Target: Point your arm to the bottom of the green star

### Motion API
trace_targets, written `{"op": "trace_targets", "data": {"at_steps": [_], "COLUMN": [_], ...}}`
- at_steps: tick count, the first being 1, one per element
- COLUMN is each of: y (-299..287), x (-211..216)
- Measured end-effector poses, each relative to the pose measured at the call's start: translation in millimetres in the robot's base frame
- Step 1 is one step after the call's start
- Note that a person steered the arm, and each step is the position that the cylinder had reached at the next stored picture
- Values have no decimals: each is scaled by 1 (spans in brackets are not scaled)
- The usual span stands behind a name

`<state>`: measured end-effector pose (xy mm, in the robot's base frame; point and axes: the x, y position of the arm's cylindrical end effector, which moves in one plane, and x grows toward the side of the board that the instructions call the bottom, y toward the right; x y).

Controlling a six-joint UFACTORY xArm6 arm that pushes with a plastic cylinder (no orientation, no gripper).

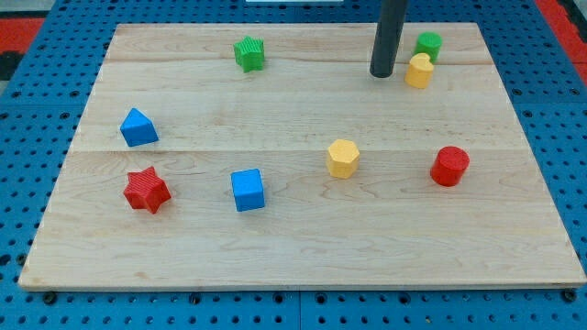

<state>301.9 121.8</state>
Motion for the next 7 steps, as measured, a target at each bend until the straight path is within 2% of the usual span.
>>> {"op": "trace_targets", "data": {"at_steps": [3,5,6,7], "y": [33,-80,-83,-116], "x": [0,0,0,0]}}
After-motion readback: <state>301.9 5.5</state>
